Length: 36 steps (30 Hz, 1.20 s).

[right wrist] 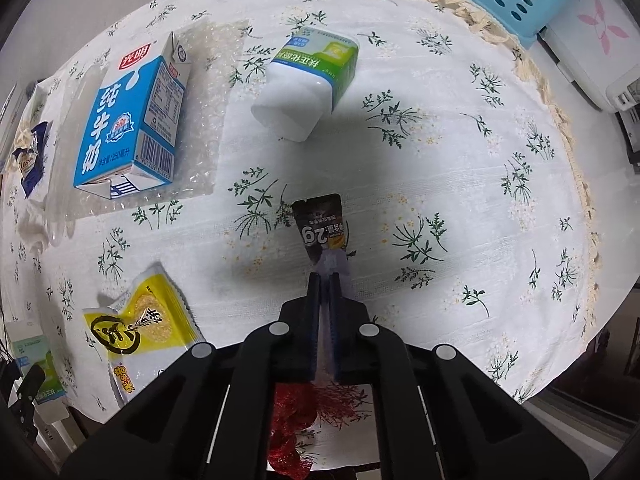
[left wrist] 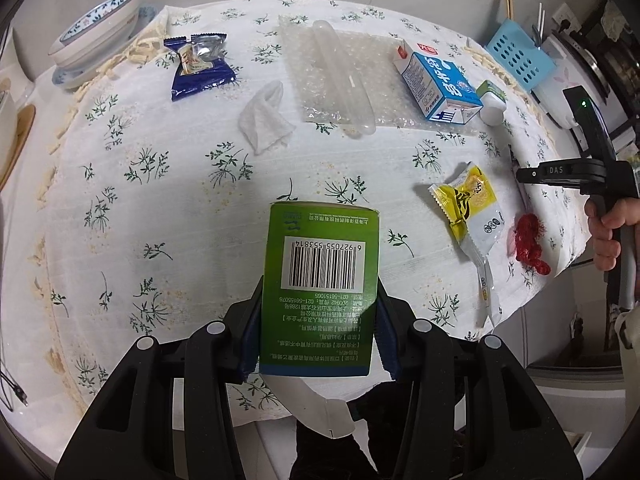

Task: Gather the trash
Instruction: 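Carry the green box and purple tube over the black trash bin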

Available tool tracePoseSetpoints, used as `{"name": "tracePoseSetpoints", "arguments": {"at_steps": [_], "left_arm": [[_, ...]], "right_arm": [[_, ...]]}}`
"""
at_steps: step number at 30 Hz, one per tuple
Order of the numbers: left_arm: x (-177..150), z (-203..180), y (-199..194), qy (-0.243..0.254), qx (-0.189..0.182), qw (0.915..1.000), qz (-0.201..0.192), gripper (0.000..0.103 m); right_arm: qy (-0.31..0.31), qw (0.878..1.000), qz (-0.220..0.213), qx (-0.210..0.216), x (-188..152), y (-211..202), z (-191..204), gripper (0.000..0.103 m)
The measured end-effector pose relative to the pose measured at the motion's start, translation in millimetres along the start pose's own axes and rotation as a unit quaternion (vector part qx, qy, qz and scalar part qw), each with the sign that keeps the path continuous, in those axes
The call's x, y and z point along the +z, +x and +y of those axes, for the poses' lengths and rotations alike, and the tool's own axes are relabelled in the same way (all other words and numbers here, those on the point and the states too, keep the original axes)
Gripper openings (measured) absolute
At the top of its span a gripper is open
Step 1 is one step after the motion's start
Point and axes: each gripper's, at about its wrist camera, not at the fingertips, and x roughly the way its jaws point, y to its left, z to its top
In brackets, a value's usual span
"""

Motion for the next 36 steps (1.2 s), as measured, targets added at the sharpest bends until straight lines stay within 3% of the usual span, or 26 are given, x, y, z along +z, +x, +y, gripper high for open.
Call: {"name": "tracePoseSetpoints", "arguments": {"at_steps": [13, 26, 36], "left_arm": [[9, -15, -8, 0.02, -0.004, 0.9997, -0.016, 0.046], [7, -68, -49, 0.008, 0.01, 0.9982, -0.059, 0.046], [-22, -111, -86, -0.011, 0.005, 0.9953, -0.096, 0.046]], "right_arm": [[0.012, 0.996, -0.085, -0.003, -28, -65, -4, 0.003], [-0.032, 0.983, -0.173, 0.059, -69, -149, 2, 0.003], [-0.064, 0.972, -0.202, 0.099, -124, -183, -12, 0.003]]}}
